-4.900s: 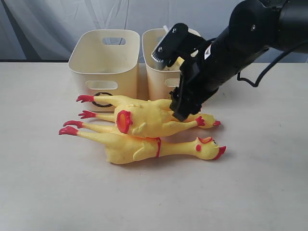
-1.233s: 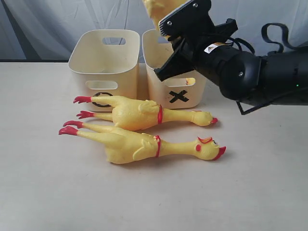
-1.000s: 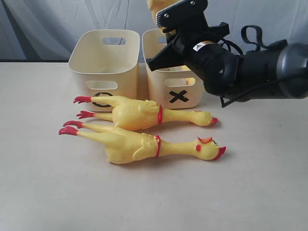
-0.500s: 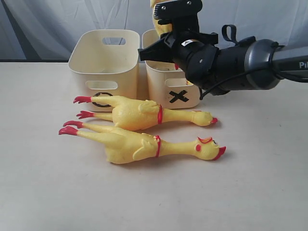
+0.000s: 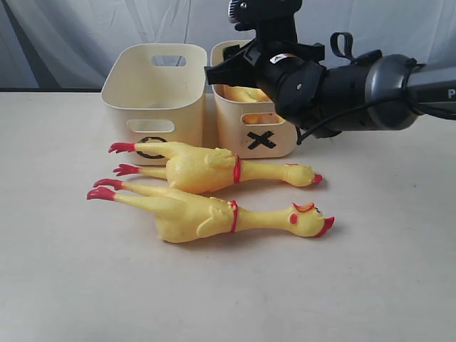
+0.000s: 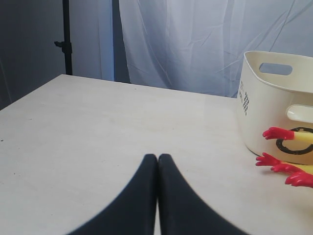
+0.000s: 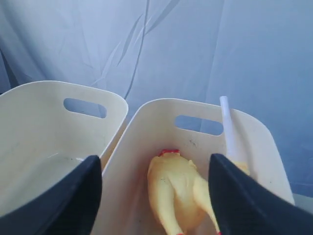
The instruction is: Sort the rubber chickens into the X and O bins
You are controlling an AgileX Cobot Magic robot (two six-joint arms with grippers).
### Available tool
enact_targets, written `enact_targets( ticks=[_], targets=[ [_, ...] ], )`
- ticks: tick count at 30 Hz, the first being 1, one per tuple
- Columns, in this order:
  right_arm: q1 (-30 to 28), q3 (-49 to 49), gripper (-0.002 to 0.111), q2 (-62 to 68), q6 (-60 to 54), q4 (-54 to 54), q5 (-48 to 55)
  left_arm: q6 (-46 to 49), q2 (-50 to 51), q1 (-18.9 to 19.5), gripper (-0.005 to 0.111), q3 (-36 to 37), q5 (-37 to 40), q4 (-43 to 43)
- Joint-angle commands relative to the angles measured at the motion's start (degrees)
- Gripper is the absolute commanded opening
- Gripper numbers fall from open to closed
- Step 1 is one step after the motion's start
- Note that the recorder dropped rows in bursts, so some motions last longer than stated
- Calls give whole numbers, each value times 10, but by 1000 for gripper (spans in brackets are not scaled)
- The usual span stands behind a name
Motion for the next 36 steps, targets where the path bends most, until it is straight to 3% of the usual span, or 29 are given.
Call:
enact_targets(
  ticks=[1, 11, 13, 17, 18, 25, 36],
  targets=[
    [1, -4, 59, -19, 1, 0, 4, 0, -3, -2, 0, 1, 1, 3],
    [1, -4, 57, -71, 1, 0, 98, 0, -3, -2, 0, 1, 1, 3],
    [1, -4, 47, -86, 1, 0, 124, 0, -3, -2, 0, 1, 1, 3],
    [1, -4, 5, -116, -12, -2, 185, 0, -3, -2, 0, 1, 1, 3],
    [1, -4, 0, -121, -25, -2, 196, 0, -3, -2, 0, 1, 1, 3],
    [0, 29, 0, -175, -100, -2, 257, 0, -3, -2, 0, 1, 1, 3],
    [-66, 164, 0, -324, -109, -30, 332, 0, -3, -2, 0, 1, 1, 3]
  ],
)
